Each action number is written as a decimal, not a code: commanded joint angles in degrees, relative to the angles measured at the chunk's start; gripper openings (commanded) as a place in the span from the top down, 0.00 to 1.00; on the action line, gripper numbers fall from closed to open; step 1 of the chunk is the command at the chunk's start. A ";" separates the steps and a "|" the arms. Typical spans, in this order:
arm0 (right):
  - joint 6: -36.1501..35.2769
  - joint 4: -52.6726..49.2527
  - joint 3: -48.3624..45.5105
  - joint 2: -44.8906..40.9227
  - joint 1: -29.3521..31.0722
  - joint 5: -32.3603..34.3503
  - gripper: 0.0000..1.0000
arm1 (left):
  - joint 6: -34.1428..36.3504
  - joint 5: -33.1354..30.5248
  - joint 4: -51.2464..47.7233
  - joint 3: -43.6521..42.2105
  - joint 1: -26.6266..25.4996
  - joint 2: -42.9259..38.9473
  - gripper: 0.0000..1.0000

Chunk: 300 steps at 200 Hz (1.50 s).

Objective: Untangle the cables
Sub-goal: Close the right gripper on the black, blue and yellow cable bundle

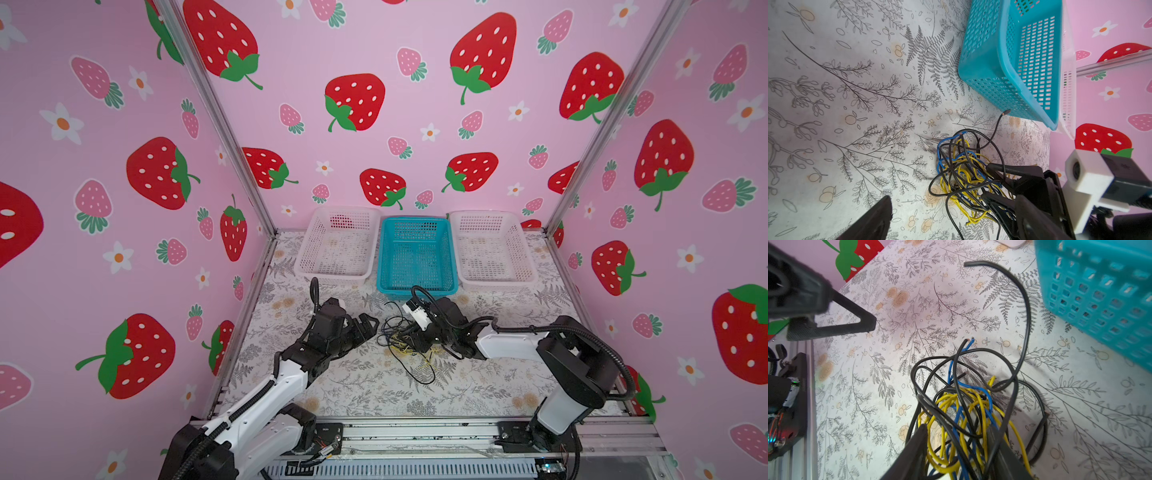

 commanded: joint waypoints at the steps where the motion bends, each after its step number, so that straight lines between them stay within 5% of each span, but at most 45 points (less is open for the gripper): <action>1: -2.63 -5.55 0.89 -0.04 1.99 2.51 0.84 | 0.32 -1.45 -1.51 0.16 -0.29 -1.09 0.06; 47: -3.58 -5.71 1.21 -1.08 2.22 1.38 1.00 | 0.65 -1.87 -2.29 -0.52 -0.38 -1.54 0.07; 109: -3.47 -0.59 -1.91 -6.92 2.29 -4.33 1.00 | -0.45 -1.54 0.71 -3.94 -0.46 -2.74 0.07; 139: -2.63 -6.07 -0.44 -9.86 2.33 1.96 0.59 | -0.75 -1.82 0.63 -4.41 -0.46 -4.00 0.07; 163: -1.08 -9.26 -0.22 -11.87 2.51 4.95 0.49 | -0.87 -1.82 -0.38 -4.30 -0.47 -5.26 0.07; 185: -0.88 -10.83 0.44 -12.50 2.61 0.56 0.34 | -0.87 -4.39 -2.18 -4.15 -0.47 -6.13 0.07; 222: 2.74 -8.94 0.78 -14.81 2.74 -5.07 0.31 | -0.91 -3.81 -1.76 -4.41 -0.60 -5.65 0.07; 261: -0.43 -21.94 4.20 -19.85 2.90 7.98 0.30 | -0.87 -4.14 -2.23 -5.06 -0.70 -7.51 0.07; 300: -1.41 -28.02 2.26 -18.11 5.96 9.15 0.32 | -0.71 -4.77 -2.38 -5.38 -0.73 -8.60 0.07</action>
